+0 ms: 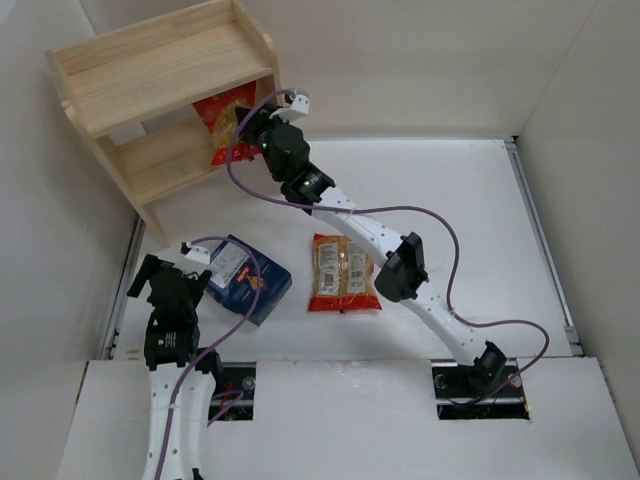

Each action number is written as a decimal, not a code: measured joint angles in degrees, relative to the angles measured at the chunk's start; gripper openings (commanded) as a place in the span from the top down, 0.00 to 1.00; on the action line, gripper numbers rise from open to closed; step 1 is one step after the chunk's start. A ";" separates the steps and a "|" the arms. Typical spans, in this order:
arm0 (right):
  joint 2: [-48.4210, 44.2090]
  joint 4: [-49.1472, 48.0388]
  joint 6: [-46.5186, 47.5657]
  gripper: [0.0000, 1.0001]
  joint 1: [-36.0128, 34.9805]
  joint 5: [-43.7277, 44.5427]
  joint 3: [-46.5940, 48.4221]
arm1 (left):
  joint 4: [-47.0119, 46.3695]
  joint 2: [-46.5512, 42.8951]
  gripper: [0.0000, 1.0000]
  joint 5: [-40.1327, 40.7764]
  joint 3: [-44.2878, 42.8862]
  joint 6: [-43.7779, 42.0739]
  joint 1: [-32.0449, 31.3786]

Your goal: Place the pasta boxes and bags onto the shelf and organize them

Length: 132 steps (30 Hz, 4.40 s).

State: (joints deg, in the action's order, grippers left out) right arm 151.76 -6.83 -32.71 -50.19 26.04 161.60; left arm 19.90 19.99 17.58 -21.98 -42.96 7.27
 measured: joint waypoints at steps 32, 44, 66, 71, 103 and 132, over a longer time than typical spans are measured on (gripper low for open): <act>-39.23 17.11 33.33 0.00 -8.63 -2.91 -31.39 | 4.46 4.02 0.00 -11.87 -11.50 3.21 -2.67; -96.17 9.46 26.18 0.00 7.85 12.63 -103.73 | 9.70 31.17 0.00 -22.21 -32.85 8.79 -47.21; -123.03 23.28 7.48 0.00 34.80 5.38 -124.30 | -9.35 72.08 0.08 -24.15 -39.26 32.87 -57.27; -122.44 22.93 7.67 0.00 34.80 4.92 -124.30 | -7.78 74.14 0.15 -26.01 -39.50 36.96 -56.39; -130.70 15.15 10.78 0.00 33.31 5.27 -126.01 | -1.18 66.23 1.00 -11.74 -40.76 34.93 -48.78; -120.83 5.77 12.39 0.00 23.08 9.14 -125.63 | 10.49 33.29 1.00 -8.63 -47.58 2.64 -29.97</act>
State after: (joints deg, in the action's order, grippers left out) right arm 30.94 -1.06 -20.32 -27.11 35.18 35.97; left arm 30.39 53.28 8.95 -69.56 -40.32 -22.70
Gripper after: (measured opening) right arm 0.999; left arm 0.058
